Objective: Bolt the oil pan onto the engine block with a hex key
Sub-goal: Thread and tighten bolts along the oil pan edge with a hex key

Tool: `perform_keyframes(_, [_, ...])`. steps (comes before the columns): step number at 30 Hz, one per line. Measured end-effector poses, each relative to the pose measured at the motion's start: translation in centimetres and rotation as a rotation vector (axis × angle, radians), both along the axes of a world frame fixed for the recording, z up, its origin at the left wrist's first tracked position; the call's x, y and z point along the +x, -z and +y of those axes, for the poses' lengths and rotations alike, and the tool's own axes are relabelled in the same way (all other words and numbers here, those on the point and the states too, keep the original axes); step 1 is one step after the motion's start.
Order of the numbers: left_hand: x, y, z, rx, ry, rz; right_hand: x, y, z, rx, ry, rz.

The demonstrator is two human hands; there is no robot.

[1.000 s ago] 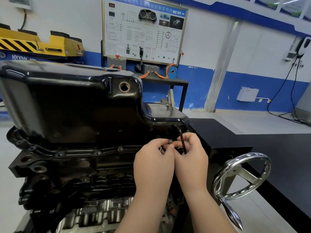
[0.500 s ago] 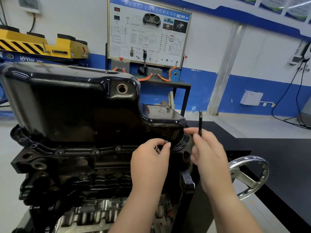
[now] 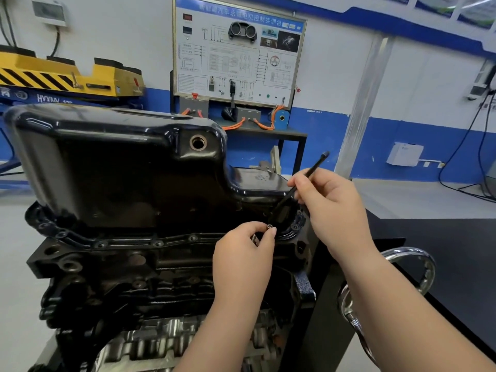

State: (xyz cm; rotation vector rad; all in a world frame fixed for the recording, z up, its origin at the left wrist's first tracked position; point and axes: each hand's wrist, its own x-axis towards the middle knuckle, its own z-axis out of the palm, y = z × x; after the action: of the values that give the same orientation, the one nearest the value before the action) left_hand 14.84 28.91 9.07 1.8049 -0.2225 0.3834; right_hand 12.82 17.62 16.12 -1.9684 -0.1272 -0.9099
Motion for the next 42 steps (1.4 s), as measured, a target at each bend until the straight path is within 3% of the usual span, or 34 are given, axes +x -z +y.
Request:
perform_keyframes(26, [0.2,0.0,0.3,0.063,0.008,-0.046,1.0,-0.4,-0.4,-0.262,-0.019,0.089])
perform_keyframes(36, [-2.6,2.6,2.7,-0.085,0.101,0.09,1.8,0.1,-0.2,-0.09,-0.233,0.083])
perform_keyframes(42, [-2.6,1.2,2.7,-0.051,0.1,-0.005,1.9,0.8,0.3,0.006,-0.213,0.053])
